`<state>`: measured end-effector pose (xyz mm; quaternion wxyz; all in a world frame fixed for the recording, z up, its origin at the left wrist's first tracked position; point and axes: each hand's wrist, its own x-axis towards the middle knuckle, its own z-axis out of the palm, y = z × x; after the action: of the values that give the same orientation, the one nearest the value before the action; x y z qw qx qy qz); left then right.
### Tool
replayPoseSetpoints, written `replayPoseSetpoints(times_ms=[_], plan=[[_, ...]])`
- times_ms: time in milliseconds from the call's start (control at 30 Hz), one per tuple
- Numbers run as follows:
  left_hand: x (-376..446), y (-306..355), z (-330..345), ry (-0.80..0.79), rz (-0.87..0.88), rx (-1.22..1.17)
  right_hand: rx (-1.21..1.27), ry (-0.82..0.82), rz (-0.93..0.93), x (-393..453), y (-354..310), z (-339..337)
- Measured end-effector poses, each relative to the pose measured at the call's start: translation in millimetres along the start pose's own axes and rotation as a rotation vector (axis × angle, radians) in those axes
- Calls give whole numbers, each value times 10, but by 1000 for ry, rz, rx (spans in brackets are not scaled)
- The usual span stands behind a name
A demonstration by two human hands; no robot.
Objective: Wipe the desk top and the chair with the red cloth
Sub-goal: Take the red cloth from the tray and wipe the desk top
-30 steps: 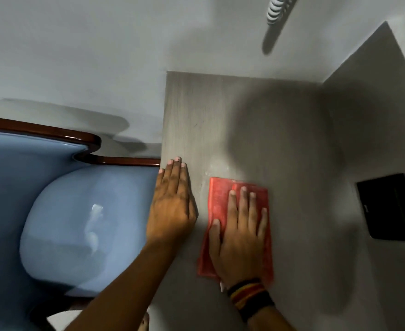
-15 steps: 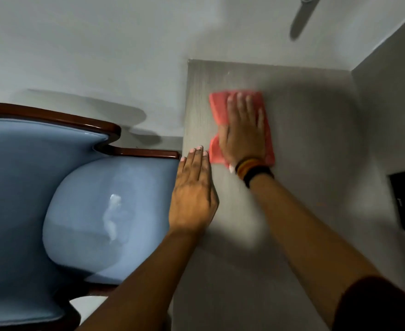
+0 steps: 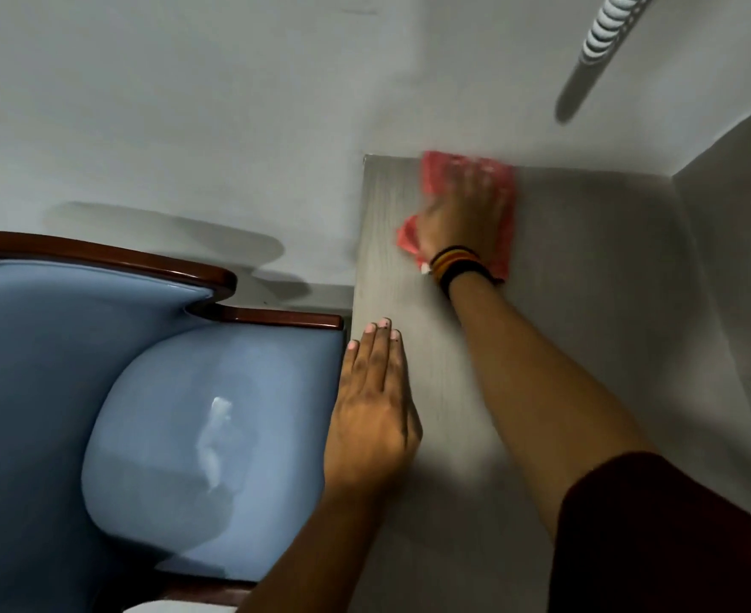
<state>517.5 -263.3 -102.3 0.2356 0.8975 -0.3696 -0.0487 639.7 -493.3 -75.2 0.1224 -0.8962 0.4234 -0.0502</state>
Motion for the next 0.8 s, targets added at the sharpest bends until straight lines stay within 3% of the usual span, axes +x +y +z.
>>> replayPoseSetpoints(times_ms=[67,167,267,367,433,533,600,800], plan=[[-4,2,-20,-35,-20,9,-41,-61,-262,-286,-172,49],[9,40,-71,-66,-36,11,-64,-138,-482,-788,215,-34],[5,39,-51,-33,-29,20,-95,-108,-388,-682,729,-130],[2,12,-16,-36,-29,19,-62,-89,-218,-168,683,-233],[13,11,-16,-32,-35,15,-32,-109,-268,-154,519,-245],[-6,39,-27,-28,-32,16,-123,-143,-571,-926,678,-104],[-1,31,-18,-14,-31,22,-113,-160,-664,-1255,828,-69],[4,39,-26,-53,-41,23,-92,-194,-476,-1014,544,-169]])
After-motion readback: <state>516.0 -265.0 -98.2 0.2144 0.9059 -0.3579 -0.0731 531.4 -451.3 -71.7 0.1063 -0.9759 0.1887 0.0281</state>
